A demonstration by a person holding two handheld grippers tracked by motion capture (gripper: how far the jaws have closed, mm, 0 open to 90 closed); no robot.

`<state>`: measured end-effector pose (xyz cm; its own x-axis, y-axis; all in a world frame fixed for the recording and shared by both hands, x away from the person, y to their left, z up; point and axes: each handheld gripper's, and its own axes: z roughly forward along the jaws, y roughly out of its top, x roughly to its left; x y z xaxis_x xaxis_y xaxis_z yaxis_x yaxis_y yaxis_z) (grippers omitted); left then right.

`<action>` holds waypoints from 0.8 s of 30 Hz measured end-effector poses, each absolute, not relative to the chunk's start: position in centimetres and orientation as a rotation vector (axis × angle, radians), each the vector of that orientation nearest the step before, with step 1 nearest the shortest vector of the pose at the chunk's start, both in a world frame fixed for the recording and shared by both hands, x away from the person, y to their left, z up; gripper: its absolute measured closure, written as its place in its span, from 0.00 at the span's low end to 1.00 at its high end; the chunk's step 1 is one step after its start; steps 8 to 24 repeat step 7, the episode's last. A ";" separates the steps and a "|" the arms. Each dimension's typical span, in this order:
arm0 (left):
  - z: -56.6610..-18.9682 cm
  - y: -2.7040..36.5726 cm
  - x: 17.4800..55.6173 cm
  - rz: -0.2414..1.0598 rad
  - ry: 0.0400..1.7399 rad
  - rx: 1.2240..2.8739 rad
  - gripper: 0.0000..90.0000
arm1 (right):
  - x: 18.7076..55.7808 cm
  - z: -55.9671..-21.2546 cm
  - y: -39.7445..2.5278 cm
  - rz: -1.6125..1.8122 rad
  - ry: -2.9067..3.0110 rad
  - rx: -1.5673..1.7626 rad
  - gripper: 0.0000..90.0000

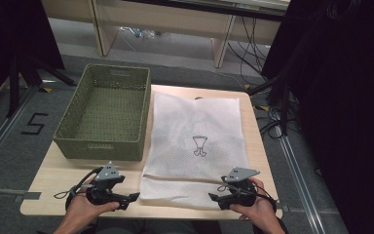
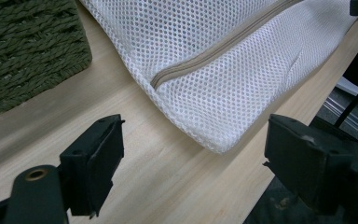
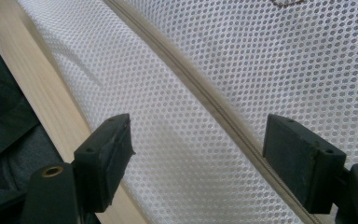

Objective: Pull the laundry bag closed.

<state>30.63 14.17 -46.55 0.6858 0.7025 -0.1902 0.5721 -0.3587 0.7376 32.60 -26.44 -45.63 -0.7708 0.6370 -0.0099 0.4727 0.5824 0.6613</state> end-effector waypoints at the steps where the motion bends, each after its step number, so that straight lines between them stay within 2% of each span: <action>1: -46.5 14.2 30.6 0.199 0.978 2.063 0.21 | 32.6 -45.6 -26.4 0.966 2.567 0.930 0.27; 24: -46.5 14.3 30.7 0.204 0.975 2.069 0.21 | 32.6 -45.7 -26.5 0.964 2.567 0.938 0.27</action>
